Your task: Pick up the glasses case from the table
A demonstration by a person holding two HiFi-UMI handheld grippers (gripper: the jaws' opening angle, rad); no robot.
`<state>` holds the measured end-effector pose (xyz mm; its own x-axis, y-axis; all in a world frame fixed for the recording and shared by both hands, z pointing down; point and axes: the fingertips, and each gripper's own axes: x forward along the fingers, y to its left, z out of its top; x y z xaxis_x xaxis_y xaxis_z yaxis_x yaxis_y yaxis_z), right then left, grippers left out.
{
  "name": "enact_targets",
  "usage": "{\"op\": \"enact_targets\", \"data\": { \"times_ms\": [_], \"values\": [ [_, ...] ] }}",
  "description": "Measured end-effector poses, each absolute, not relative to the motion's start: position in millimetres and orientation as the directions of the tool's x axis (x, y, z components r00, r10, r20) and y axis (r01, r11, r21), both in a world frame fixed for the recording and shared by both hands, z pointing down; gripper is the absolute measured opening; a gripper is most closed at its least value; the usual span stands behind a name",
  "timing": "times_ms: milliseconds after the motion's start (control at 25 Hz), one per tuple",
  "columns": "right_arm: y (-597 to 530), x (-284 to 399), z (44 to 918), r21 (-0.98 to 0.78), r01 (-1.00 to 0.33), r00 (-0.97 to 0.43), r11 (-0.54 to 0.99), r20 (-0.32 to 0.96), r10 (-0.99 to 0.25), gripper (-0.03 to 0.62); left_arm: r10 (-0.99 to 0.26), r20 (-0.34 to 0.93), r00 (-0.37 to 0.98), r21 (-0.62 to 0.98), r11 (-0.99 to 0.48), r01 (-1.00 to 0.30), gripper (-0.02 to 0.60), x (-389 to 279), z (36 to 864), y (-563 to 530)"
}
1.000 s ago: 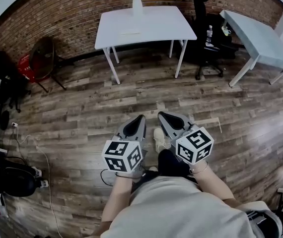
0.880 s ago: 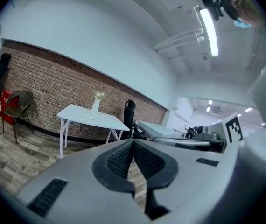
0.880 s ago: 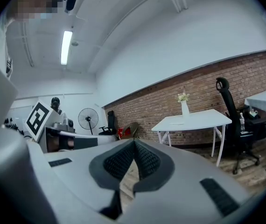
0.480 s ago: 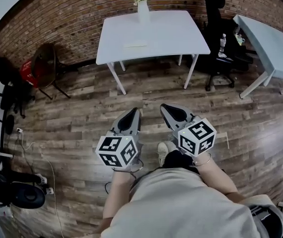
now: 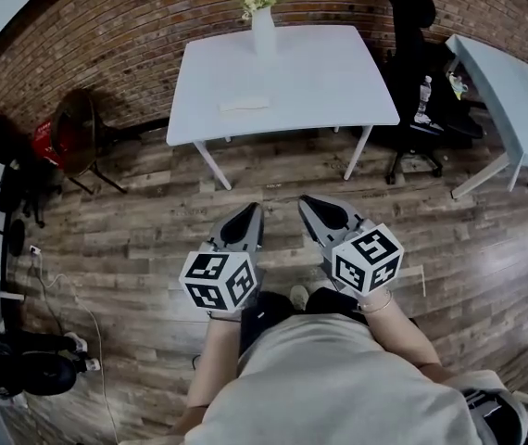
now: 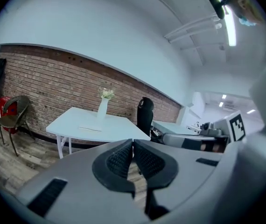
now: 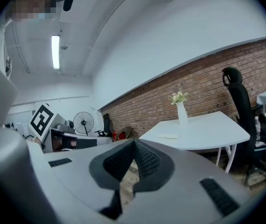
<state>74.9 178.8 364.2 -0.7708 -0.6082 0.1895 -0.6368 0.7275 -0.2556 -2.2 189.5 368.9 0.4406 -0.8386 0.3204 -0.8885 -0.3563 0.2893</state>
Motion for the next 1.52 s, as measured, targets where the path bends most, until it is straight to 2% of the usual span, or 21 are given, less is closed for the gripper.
{"op": "enact_targets", "data": {
  "times_ms": [280, 560, 1520],
  "values": [
    [144.3, 75.7, 386.3, -0.298, -0.633, -0.774, 0.715, 0.222, -0.593, -0.002, -0.826, 0.333, 0.454, 0.313, -0.358, -0.880, 0.009, 0.1, 382.2, 154.8],
    [96.3, 50.5, 399.3, -0.307, -0.638, -0.770, 0.706, 0.251, -0.587, -0.002, -0.806, 0.374, 0.459, 0.332, -0.346, -0.877, 0.009, -30.7, 401.0, 101.6],
    [-176.0, -52.6, 411.4, -0.337, -0.787, -0.611, 0.517, 0.314, -0.727, -0.002, -0.605, 0.475, 0.639, 0.305, -0.568, -0.764, 0.009, -137.0, 431.7, -180.4]
  ]
}}
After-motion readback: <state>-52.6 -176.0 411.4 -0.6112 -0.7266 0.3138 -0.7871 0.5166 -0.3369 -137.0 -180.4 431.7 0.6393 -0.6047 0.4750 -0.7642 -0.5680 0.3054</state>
